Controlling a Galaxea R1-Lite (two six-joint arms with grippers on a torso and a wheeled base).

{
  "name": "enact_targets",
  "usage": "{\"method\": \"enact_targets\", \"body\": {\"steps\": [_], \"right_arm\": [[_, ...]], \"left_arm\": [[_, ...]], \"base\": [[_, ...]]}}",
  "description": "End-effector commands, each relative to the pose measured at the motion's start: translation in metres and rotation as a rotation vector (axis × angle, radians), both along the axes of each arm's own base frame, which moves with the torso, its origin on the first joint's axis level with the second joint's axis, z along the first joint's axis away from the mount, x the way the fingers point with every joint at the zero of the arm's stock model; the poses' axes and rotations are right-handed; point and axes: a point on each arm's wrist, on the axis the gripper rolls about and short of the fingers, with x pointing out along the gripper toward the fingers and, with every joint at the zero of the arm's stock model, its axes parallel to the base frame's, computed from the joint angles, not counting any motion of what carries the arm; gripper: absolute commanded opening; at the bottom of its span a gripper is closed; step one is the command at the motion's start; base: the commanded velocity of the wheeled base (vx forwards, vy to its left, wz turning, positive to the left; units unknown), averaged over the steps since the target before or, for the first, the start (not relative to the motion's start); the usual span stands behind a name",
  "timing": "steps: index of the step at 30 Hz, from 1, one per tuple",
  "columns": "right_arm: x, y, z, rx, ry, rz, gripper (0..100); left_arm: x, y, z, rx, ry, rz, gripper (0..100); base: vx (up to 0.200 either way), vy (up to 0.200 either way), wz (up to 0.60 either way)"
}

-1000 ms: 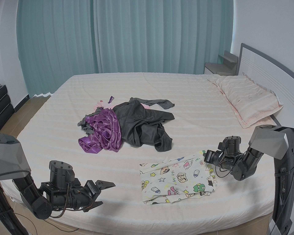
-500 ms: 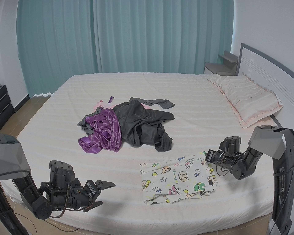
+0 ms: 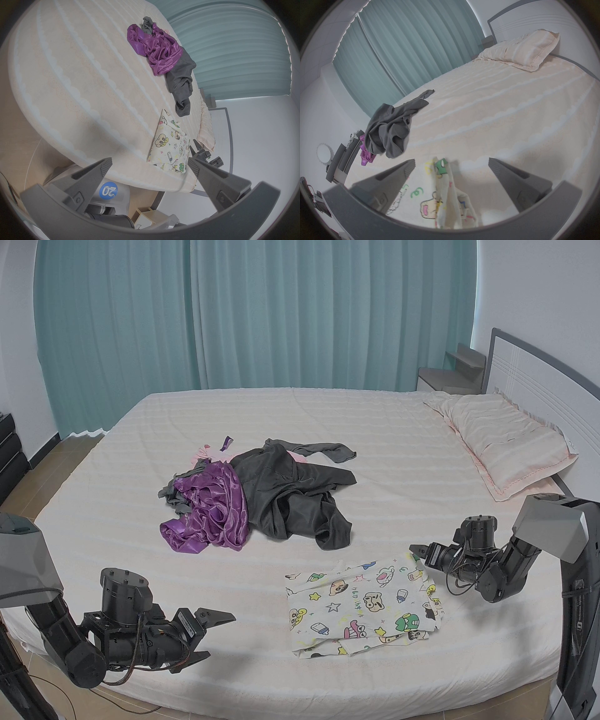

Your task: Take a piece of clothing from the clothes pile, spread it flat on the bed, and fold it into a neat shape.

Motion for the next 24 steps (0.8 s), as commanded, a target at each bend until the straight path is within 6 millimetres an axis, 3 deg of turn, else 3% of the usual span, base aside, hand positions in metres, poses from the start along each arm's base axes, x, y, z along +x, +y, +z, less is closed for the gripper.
{"method": "enact_targets", "body": {"steps": [1, 8, 15, 24], "right_arm": [[0.0, 0.012, 0.021, 0.022, -0.05, 0.023, 100], [-0.008, 0.048, 0.021, 0.037, -0.046, 0.121, 100], [-0.003, 0.05, 0.002, 0.033, -0.009, 0.133, 100], [0.0, 0.049, -0.007, 0.026, 0.002, 0.132, 100]], "left_arm": [[0.0, 0.0, 0.0, 0.0, 0.0, 0.001, 100], [0.0, 0.0, 0.0, 0.0, -0.001, 0.002, 100], [0.0, 0.0, 0.0, 0.001, 0.001, 0.002, 100], [0.0, -0.001, -0.001, 0.002, 0.002, -0.003, 100]], "base": [[0.0, 0.0, 0.0], [0.0, 0.0, 0.0], [0.0, 0.0, 0.0], [0.0, 0.0, 0.0]]}}
